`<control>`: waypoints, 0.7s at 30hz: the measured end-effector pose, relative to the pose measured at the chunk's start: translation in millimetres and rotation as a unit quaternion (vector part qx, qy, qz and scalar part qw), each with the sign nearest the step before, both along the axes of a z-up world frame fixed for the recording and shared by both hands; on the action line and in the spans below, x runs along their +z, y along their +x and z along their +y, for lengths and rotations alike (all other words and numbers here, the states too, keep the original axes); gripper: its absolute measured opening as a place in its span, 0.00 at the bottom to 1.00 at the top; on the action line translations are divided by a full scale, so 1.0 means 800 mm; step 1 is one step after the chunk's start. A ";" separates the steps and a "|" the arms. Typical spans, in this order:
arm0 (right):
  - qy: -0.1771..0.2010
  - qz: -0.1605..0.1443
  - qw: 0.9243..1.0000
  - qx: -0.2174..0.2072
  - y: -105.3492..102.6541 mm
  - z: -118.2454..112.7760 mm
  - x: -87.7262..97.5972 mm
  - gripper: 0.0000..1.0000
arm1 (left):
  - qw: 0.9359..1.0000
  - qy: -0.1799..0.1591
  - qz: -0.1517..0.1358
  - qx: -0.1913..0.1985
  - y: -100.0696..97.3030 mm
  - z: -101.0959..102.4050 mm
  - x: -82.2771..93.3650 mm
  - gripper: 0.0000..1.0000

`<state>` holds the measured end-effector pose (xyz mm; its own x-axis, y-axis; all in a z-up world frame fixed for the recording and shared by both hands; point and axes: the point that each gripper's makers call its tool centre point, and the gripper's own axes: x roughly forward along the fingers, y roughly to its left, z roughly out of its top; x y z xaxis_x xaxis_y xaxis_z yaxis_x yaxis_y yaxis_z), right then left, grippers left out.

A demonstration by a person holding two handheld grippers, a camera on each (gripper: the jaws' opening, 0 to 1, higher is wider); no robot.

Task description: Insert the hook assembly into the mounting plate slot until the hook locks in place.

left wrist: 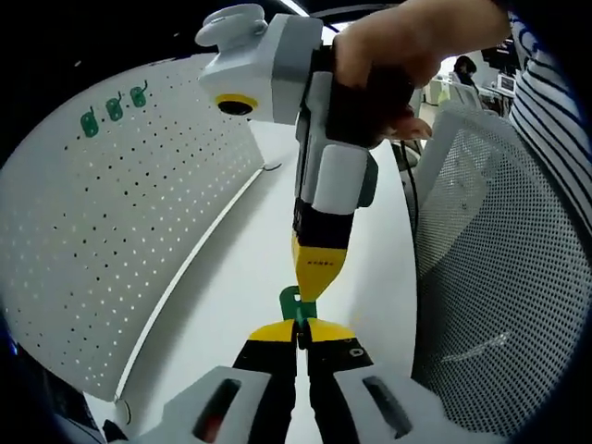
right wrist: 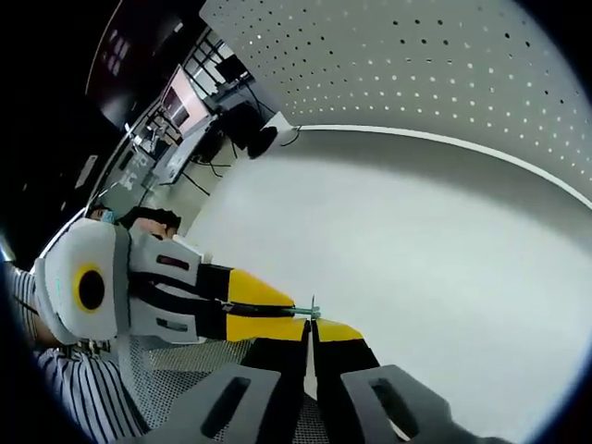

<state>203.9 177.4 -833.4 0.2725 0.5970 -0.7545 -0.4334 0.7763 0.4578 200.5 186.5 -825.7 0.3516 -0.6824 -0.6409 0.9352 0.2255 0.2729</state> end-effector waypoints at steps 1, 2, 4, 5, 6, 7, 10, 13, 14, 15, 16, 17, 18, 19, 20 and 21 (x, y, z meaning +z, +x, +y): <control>0.000 -0.001 1.000 0.001 0.000 0.000 0.000 0.00 | 1.000 0.000 0.001 0.001 0.000 0.000 0.001 0.02; 0.001 -0.003 1.000 0.001 0.001 0.000 0.001 0.00 | 1.000 0.000 0.004 0.004 0.001 0.000 0.002 0.02; 0.003 -0.004 1.000 0.001 0.002 0.000 0.003 0.00 | 1.000 0.000 0.003 0.004 0.001 0.000 0.003 0.02; 0.005 -0.005 1.000 -0.002 0.002 0.000 0.004 0.00 | 1.000 0.002 0.002 0.005 0.002 0.001 0.005 0.02; 0.006 -0.004 1.000 -0.003 0.003 0.000 0.004 0.00 | 1.000 0.003 0.003 0.006 0.003 0.001 0.006 0.02; 0.009 -0.005 1.000 -0.005 0.004 0.001 0.005 0.00 | 1.000 0.003 0.006 0.010 0.004 0.001 0.007 0.02; 0.013 -0.011 1.000 -0.014 0.007 0.001 0.009 0.00 | 0.999 0.001 0.018 0.027 0.008 0.002 0.009 0.01; 0.008 -0.030 0.999 -0.018 0.012 0.000 0.014 0.00 | 0.998 -0.004 0.036 0.049 0.012 0.002 0.010 0.01; 0.006 -0.039 0.999 -0.017 0.013 0.000 0.016 0.00 | 0.998 -0.005 0.036 0.052 0.014 0.002 0.011 0.01; 0.003 -0.047 0.999 -0.017 0.015 -0.001 0.018 0.00 | 0.998 -0.005 0.038 0.057 0.015 0.002 0.011 0.01; 0.001 -0.054 0.998 -0.016 0.016 -0.002 0.019 0.00 | 0.997 -0.003 0.040 0.062 0.016 0.002 0.011 0.01; 0.000 -0.057 0.998 -0.016 0.016 -0.003 0.021 0.00 | 0.997 -0.003 0.041 0.063 0.016 0.002 0.011 0.01; -0.002 -0.060 0.998 -0.015 0.016 -0.003 0.023 0.00 | 0.997 0.000 0.041 0.065 0.016 0.003 0.011 0.01; -0.002 -0.070 0.997 -0.015 0.018 -0.004 0.026 0.00 | 0.997 0.004 0.040 0.067 0.016 0.004 0.010 0.01; -0.002 -0.075 0.997 -0.016 0.019 -0.005 0.028 0.00 | 0.997 0.007 0.038 0.069 0.016 0.005 0.010 0.01; -0.008 -0.082 0.996 -0.018 0.021 -0.008 0.029 0.00 | 0.997 0.010 0.039 0.070 0.016 0.007 0.009 0.01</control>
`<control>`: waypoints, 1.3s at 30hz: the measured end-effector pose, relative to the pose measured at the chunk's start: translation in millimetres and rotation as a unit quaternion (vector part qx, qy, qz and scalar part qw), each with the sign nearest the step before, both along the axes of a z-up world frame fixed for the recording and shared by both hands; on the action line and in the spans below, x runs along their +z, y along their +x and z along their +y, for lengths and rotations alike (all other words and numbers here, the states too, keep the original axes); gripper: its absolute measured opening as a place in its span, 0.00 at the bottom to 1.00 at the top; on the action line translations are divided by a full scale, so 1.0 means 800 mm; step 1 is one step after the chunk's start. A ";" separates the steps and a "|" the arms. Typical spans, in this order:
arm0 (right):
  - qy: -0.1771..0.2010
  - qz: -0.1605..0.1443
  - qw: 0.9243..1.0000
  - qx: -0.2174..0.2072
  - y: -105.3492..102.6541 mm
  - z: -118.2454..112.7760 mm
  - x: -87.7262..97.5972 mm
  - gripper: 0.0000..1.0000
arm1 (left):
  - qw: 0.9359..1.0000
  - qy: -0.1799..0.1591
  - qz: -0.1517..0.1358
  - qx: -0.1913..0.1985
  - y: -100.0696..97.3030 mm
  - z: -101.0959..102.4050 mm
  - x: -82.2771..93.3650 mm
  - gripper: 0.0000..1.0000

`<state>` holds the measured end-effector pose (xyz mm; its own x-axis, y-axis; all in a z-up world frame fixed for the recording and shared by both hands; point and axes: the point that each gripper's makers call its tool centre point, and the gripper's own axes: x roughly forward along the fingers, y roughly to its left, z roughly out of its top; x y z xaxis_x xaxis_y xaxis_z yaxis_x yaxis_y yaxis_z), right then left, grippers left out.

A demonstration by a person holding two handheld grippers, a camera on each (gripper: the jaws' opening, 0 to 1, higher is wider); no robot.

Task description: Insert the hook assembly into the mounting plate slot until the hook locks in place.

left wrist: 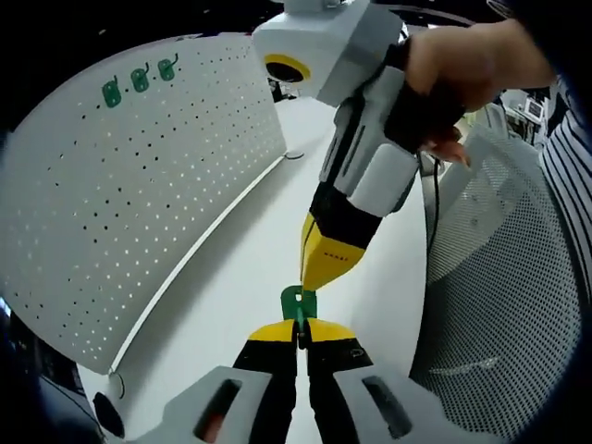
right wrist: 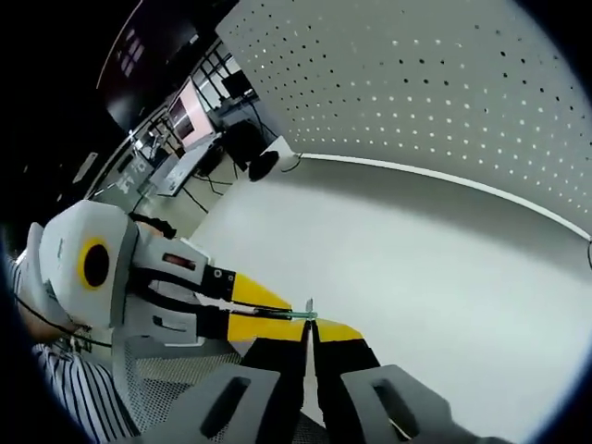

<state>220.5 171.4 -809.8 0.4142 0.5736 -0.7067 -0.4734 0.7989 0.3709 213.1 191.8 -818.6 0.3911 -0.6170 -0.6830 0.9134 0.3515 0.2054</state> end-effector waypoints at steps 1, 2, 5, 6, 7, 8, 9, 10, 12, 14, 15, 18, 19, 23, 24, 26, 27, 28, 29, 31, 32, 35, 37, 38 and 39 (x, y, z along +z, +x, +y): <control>-0.005 -0.013 1.000 -0.002 0.003 -0.003 0.003 0.00 | 1.000 0.003 0.002 0.006 0.001 0.003 -0.002 0.01; -0.006 -0.019 1.000 -0.005 0.004 -0.006 0.005 0.00 | 1.000 0.003 0.005 0.012 0.001 0.004 -0.002 0.01; -0.042 -0.064 0.997 0.000 0.013 -0.019 0.011 0.00 | 0.999 -0.003 0.012 0.043 0.007 0.013 -0.001 0.01; -0.051 -0.079 0.996 0.004 0.014 -0.022 0.014 0.00 | 0.998 -0.007 0.014 0.057 0.010 0.015 0.000 0.01; -0.060 -0.087 0.994 0.004 0.015 -0.025 0.015 0.00 | 0.997 -0.014 0.016 0.070 0.013 0.017 0.002 0.02; -0.065 -0.101 0.993 -0.008 0.019 -0.030 0.019 0.00 | 0.996 -0.025 0.020 0.083 0.016 0.018 0.005 0.02; -0.064 -0.113 0.991 -0.015 0.022 -0.033 0.024 0.00 | 0.994 -0.036 0.025 0.099 0.019 0.020 0.009 0.02; -0.071 -0.127 0.989 -0.023 0.024 -0.039 0.030 0.00 | 0.993 -0.043 0.025 0.108 0.023 0.021 0.011 0.02; -0.084 -0.155 0.984 -0.034 0.030 -0.050 0.038 0.00 | 0.992 -0.050 0.021 0.118 0.028 0.024 0.017 0.02; -0.087 -0.176 0.979 -0.048 0.034 -0.058 0.046 0.00 | 0.989 -0.061 0.019 0.134 0.032 0.025 0.024 0.02; -0.091 -0.189 0.976 -0.056 0.036 -0.064 0.050 0.00 | 0.988 -0.062 0.018 0.141 0.034 0.026 0.026 0.02; -0.107 -0.229 0.964 -0.085 0.040 -0.086 0.066 0.07 | 0.985 -0.076 0.005 0.155 0.041 0.024 0.039 0.02; -0.109 -0.237 0.961 -0.093 0.040 -0.091 0.070 0.10 | 0.984 -0.084 0.002 0.159 0.043 0.023 0.043 0.02; -0.122 -0.262 0.950 -0.113 0.037 -0.113 0.082 0.11 | 0.977 -0.115 -0.002 0.179 0.049 0.021 0.060 0.02; -0.124 -0.264 0.949 -0.116 0.036 -0.117 0.082 0.14 | 0.976 -0.121 -0.002 0.183 0.051 0.021 0.062 0.02; -0.126 -0.268 0.946 -0.131 0.033 -0.127 0.083 0.19 | 0.972 -0.130 -0.002 0.195 0.054 0.024 0.067 0.02; -0.126 -0.269 0.946 -0.133 0.031 -0.130 0.084 0.20 | 0.972 -0.131 -0.004 0.195 0.054 0.024 0.068 0.02; -0.128 -0.270 0.945 -0.135 0.028 -0.133 0.083 0.20 | 0.972 -0.132 -0.007 0.194 0.055 0.024 0.069 0.02; -0.130 -0.272 0.944 -0.136 0.026 -0.135 0.083 0.21 | 0.971 -0.134 -0.010 0.196 0.056 0.025 0.071 0.02; -0.137 -0.266 0.945 -0.134 0.021 -0.139 0.077 0.23 | 0.969 -0.141 -0.012 0.203 0.058 0.027 0.076 0.02; -0.136 -0.267 0.944 -0.136 0.018 -0.140 0.076 0.23 | 0.966 -0.149 -0.010 0.213 0.060 0.029 0.079 0.02; -0.141 -0.265 0.944 -0.138 0.009 -0.146 0.070 0.26 | 0.961 -0.156 -0.016 0.227 0.064 0.033 0.084 0.02; -0.147 -0.264 0.943 -0.138 0.003 -0.150 0.066 0.27 | 0.959 -0.161 -0.023 0.233 0.067 0.034 0.087 0.02; -0.145 -0.264 0.944 -0.134 0.000 -0.149 0.065 0.28 | 0.958 -0.160 -0.030 0.235 0.069 0.035 0.090 0.02; -0.139 -0.262 0.948 -0.117 -0.004 -0.143 0.062 0.28 | 0.958 -0.159 -0.033 0.236 0.071 0.035 0.092 0.02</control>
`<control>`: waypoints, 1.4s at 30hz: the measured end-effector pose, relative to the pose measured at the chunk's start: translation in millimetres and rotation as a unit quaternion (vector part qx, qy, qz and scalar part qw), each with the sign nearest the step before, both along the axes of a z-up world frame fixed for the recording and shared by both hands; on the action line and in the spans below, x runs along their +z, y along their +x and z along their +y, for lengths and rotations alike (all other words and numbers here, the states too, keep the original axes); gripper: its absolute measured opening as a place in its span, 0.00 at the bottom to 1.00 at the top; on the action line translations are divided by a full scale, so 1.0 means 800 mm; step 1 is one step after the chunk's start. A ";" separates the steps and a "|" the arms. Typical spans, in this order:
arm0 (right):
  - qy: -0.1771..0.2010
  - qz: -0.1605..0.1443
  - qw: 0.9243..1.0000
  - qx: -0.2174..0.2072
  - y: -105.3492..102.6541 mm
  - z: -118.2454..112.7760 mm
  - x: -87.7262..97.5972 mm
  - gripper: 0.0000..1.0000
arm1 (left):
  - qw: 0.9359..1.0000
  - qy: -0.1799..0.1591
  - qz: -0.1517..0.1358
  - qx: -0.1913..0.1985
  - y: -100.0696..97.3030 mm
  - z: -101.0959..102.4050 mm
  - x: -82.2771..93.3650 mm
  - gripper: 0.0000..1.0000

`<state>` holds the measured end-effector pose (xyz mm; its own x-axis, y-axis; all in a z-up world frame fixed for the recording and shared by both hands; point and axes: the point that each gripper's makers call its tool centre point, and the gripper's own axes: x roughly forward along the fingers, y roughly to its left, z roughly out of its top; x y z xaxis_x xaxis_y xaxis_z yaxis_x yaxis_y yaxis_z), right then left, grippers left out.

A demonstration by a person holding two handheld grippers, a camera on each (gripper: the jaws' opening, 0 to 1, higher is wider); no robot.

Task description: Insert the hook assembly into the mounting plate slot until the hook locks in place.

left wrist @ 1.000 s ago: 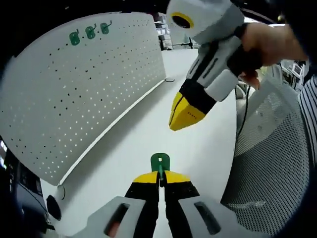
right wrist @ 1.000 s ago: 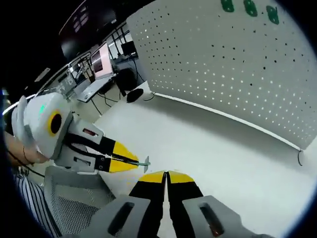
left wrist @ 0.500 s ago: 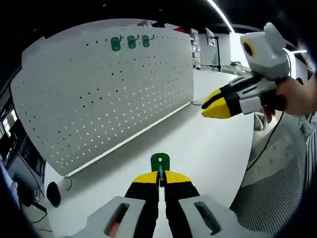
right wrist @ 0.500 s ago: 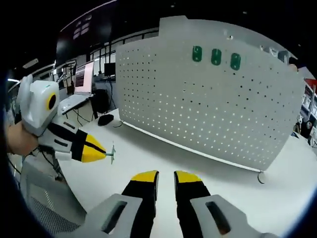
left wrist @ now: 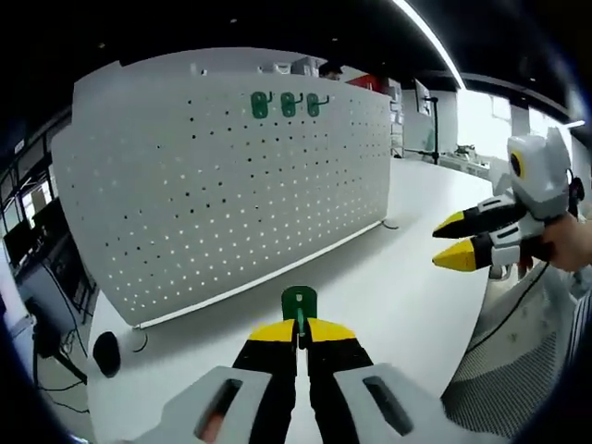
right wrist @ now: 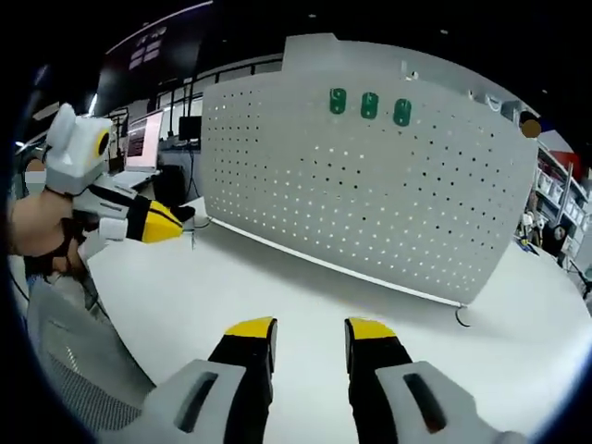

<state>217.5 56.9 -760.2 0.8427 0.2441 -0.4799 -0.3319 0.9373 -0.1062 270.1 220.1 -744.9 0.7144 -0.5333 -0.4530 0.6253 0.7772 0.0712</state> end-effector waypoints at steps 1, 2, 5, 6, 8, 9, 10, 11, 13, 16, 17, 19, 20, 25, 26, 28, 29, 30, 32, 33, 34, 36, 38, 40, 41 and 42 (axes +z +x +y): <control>-0.006 0.006 1.000 0.009 -0.004 0.002 -0.005 0.28 | 1.000 -0.002 -0.001 0.003 0.002 0.000 0.002 0.02; -0.014 0.005 1.000 0.009 -0.007 0.002 -0.007 0.29 | 1.000 -0.007 -0.003 0.008 0.006 0.000 0.004 0.02; -0.015 -0.001 1.000 0.010 -0.013 0.002 -0.008 0.34 | 1.000 -0.012 -0.007 0.019 0.014 -0.001 0.010 0.02; -0.015 -0.002 1.000 0.007 -0.015 0.000 -0.008 0.35 | 0.999 -0.017 -0.011 0.026 0.018 -0.001 0.015 0.02; -0.014 0.000 1.000 0.003 -0.017 -0.002 -0.010 0.35 | 0.999 -0.035 -0.017 0.037 0.023 -0.003 0.023 0.02; -0.017 -0.002 1.000 0.001 -0.019 -0.004 -0.011 0.35 | 0.998 -0.036 -0.018 0.037 0.025 -0.004 0.026 0.02; -0.020 -0.004 1.000 0.000 -0.020 -0.005 -0.011 0.36 | 0.998 -0.038 -0.022 0.041 0.028 -0.005 0.030 0.02; -0.024 -0.007 1.000 -0.002 -0.021 -0.006 -0.012 0.37 | 0.998 -0.038 -0.027 0.044 0.030 -0.006 0.032 0.02; -0.030 -0.011 0.999 -0.007 -0.023 -0.009 -0.013 0.39 | 0.998 -0.041 -0.030 0.049 0.034 -0.007 0.035 0.02; 0.000 -0.017 1.000 -0.005 -0.026 -0.005 -0.011 0.41 | 0.995 -0.060 -0.033 0.071 0.042 -0.006 0.043 0.02; 0.007 -0.012 1.000 -0.005 -0.028 -0.004 -0.012 0.42 | 0.994 -0.071 -0.031 0.082 0.046 -0.006 0.045 0.02; 0.002 -0.015 1.000 -0.008 -0.031 -0.006 -0.014 0.45 | 0.992 -0.078 -0.033 0.091 0.053 -0.008 0.050 0.02; -0.008 -0.014 1.000 -0.007 -0.032 -0.007 -0.016 0.45 | 0.992 -0.080 -0.035 0.094 0.056 -0.008 0.053 0.02; -0.011 -0.015 1.000 -0.012 -0.034 -0.010 -0.019 0.48 | 0.990 -0.087 -0.045 0.101 0.066 -0.010 0.064 0.02; -0.015 -0.021 1.000 -0.016 -0.033 -0.012 -0.016 0.50 | 0.990 -0.087 -0.045 0.103 0.069 -0.010 0.064 0.02; -0.029 -0.030 0.999 -0.019 -0.031 -0.016 -0.013 0.52 | 0.989 -0.086 -0.048 0.107 0.071 -0.009 0.066 0.02; -0.033 -0.033 0.999 -0.018 -0.031 -0.017 -0.011 0.52 | 0.989 -0.087 -0.049 0.108 0.072 -0.008 0.066 0.02; -0.039 -0.034 0.999 -0.017 -0.031 -0.018 -0.011 0.52 | 0.989 -0.086 -0.052 0.110 0.074 -0.008 0.068 0.02; -0.043 -0.040 0.998 -0.019 -0.031 -0.021 -0.010 0.55 | 0.988 -0.086 -0.054 0.112 0.077 -0.008 0.070 0.02; -0.045 -0.043 0.998 -0.022 -0.031 -0.022 -0.009 0.57 | 0.988 -0.086 -0.056 0.113 0.078 -0.009 0.072 0.02; -0.047 -0.043 0.998 -0.023 -0.031 -0.023 -0.009 0.58 | 0.988 -0.085 -0.059 0.114 0.079 -0.010 0.075 0.02; -0.050 -0.047 0.997 -0.024 -0.030 -0.025 -0.008 0.60 | 0.987 -0.088 -0.065 0.118 0.084 -0.011 0.080 0.02; -0.044 -0.055 0.997 -0.030 -0.030 -0.027 -0.004 0.60 | 0.986 -0.089 -0.069 0.121 0.088 -0.012 0.083 0.02; -0.038 -0.063 0.997 -0.033 -0.029 -0.028 -0.002 0.60 | 0.986 -0.083 -0.070 0.128 0.093 -0.013 0.085 0.02; -0.039 -0.064 0.997 -0.034 -0.028 -0.028 -0.003 0.60 | 0.985 -0.086 -0.072 0.133 0.096 -0.013 0.088 0.02; -0.054 -0.054 0.996 -0.034 -0.029 -0.030 -0.009 0.59 | 0.984 -0.090 -0.073 0.136 0.098 -0.014 0.090 0.02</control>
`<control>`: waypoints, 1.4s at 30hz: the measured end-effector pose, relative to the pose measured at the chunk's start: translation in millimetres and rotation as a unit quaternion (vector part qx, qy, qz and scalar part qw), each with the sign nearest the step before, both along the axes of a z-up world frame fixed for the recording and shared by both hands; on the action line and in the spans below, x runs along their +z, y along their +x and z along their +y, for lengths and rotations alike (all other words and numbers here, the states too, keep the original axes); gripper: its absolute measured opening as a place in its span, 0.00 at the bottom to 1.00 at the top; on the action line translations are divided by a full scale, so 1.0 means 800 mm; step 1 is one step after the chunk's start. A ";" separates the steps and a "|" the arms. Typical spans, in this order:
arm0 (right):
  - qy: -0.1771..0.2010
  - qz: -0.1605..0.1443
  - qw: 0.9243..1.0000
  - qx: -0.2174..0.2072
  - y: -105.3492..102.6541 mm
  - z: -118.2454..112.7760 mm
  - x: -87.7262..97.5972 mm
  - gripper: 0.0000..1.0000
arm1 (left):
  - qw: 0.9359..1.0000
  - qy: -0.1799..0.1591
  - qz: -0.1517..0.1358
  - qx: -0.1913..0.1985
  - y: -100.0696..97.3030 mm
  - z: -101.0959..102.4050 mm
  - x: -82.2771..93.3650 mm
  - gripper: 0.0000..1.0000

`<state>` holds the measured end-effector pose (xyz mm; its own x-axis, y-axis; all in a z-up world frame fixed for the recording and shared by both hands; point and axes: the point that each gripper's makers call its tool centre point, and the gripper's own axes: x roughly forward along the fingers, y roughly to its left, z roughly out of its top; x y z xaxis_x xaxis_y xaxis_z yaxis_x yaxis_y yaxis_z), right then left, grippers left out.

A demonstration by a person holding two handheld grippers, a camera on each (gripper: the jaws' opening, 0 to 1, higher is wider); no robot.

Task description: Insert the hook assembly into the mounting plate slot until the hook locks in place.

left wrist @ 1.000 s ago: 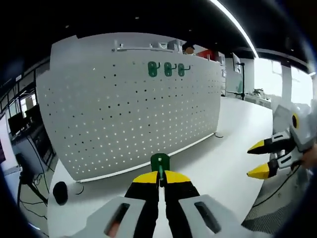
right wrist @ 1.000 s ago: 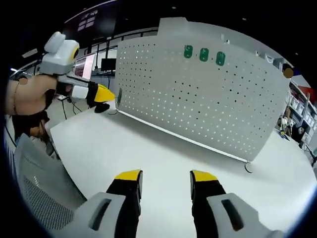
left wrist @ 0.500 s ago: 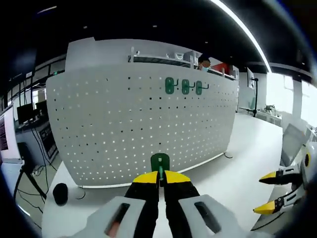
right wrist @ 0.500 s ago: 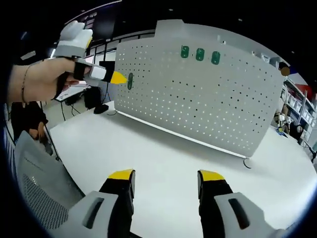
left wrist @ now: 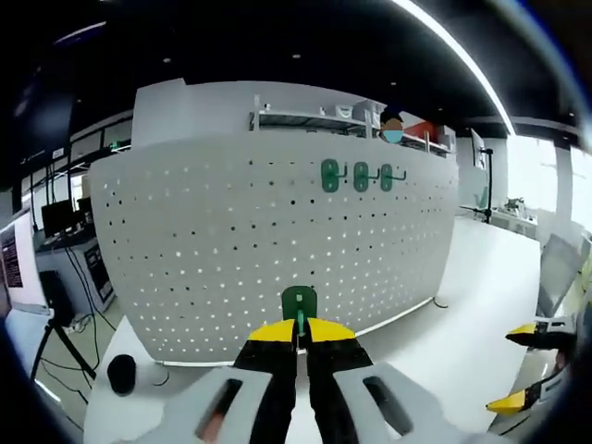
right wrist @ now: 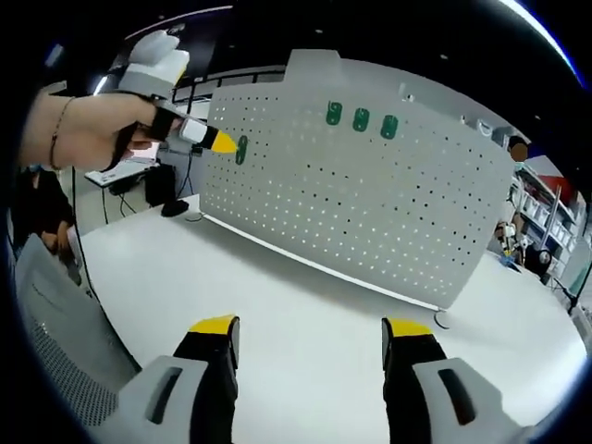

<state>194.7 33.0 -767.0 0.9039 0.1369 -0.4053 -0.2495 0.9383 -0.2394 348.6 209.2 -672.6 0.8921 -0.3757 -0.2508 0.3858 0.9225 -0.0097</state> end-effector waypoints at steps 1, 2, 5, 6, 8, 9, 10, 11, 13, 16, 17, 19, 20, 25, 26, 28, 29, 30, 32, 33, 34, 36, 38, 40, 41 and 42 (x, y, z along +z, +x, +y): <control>-0.011 0.013 1.000 0.002 -0.001 -0.001 -0.006 0.59 | 1.000 -0.001 -0.001 0.004 0.003 -0.001 0.003 0.02; -0.003 0.010 1.000 0.003 0.001 0.003 -0.008 0.59 | 1.000 -0.002 -0.003 0.006 0.005 -0.002 0.006 0.02; -0.001 0.004 1.000 0.010 0.000 0.007 -0.004 0.59 | 1.000 -0.005 -0.010 0.008 0.010 -0.008 0.016 0.02; -0.002 0.004 1.000 0.012 0.000 0.008 -0.004 0.58 | 1.000 -0.007 -0.013 0.010 0.013 -0.010 0.020 0.02; -0.001 0.004 1.000 0.014 0.000 0.009 -0.005 0.57 | 1.000 -0.008 -0.016 0.012 0.018 -0.012 0.024 0.02; -0.002 0.003 1.000 0.015 0.000 0.009 -0.004 0.57 | 1.000 -0.008 -0.020 0.015 0.021 -0.012 0.027 0.02; -0.002 0.003 1.000 0.015 0.000 0.009 -0.004 0.57 | 0.999 -0.006 -0.026 0.019 0.024 -0.012 0.031 0.02; -0.001 0.003 1.000 0.014 0.000 0.009 -0.004 0.57 | 0.999 -0.006 -0.030 0.022 0.027 -0.011 0.033 0.02; -0.002 0.004 1.000 0.012 0.000 0.007 -0.005 0.56 | 0.999 0.000 -0.039 0.031 0.033 -0.010 0.038 0.02; 0.000 0.003 1.000 0.012 0.000 0.008 -0.005 0.56 | 0.998 -0.006 -0.046 0.040 0.043 -0.011 0.048 0.02; -0.001 0.002 1.000 0.013 0.000 0.008 -0.004 0.56 | 0.998 -0.006 -0.050 0.042 0.045 -0.012 0.052 0.02; -0.001 0.003 1.000 0.014 0.001 0.008 -0.005 0.56 | 0.997 -0.003 -0.059 0.043 0.049 -0.016 0.059 0.02; 0.001 0.003 1.000 0.014 0.000 0.008 -0.005 0.56 | 0.997 -0.001 -0.062 0.042 0.050 -0.019 0.061 0.02; 0.003 0.006 1.000 0.014 0.001 0.008 -0.006 0.56 | 0.996 0.026 -0.077 0.047 0.061 -0.025 0.066 0.02; 0.003 0.005 1.000 0.015 0.001 0.008 -0.006 0.56 | 0.995 0.032 -0.084 0.050 0.064 -0.025 0.069 0.02; 0.003 0.008 1.000 0.017 0.001 0.009 -0.008 0.55 | 0.994 0.027 -0.089 0.053 0.068 -0.026 0.074 0.02; 0.004 0.009 1.000 0.018 0.001 0.010 -0.008 0.55 | 0.994 0.023 -0.090 0.055 0.071 -0.026 0.077 0.02; 0.005 0.009 1.000 0.019 0.001 0.010 -0.008 0.55 | 0.994 0.017 -0.090 0.058 0.074 -0.027 0.079 0.02; 0.005 0.010 1.000 0.019 0.001 0.010 -0.009 0.55 | 0.994 0.009 -0.091 0.063 0.079 -0.029 0.083 0.02; 0.007 0.010 1.000 0.020 0.000 0.011 -0.009 0.54 | 0.994 0.006 -0.090 0.064 0.081 -0.030 0.085 0.02; 0.008 0.010 1.000 0.020 0.000 0.011 -0.008 0.53 | 0.994 0.003 -0.092 0.065 0.083 -0.032 0.088 0.02; 0.009 0.009 1.000 0.019 0.001 0.010 -0.008 0.53 | 0.993 -0.002 -0.095 0.065 0.086 -0.036 0.093 0.02; 0.010 0.010 1.000 0.019 0.001 0.010 -0.009 0.53 | 0.993 -0.005 -0.097 0.066 0.090 -0.039 0.098 0.02; 0.013 0.011 1.000 0.019 0.001 0.011 -0.009 0.53 | 0.993 -0.011 -0.098 0.067 0.093 -0.041 0.102 0.02; 0.014 0.012 1.000 0.019 0.001 0.011 -0.009 0.53 | 0.993 -0.011 -0.099 0.068 0.096 -0.042 0.105 0.02; 0.014 0.012 1.000 0.020 0.000 0.011 -0.010 0.53 | 0.993 -0.013 -0.099 0.069 0.098 -0.044 0.108 0.02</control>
<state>195.0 41.6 -774.7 0.8874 0.1835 -0.4229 -0.2916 0.9339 -0.2068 426.9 174.3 -586.5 0.9663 -0.2511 -0.0571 0.2530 0.9670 0.0302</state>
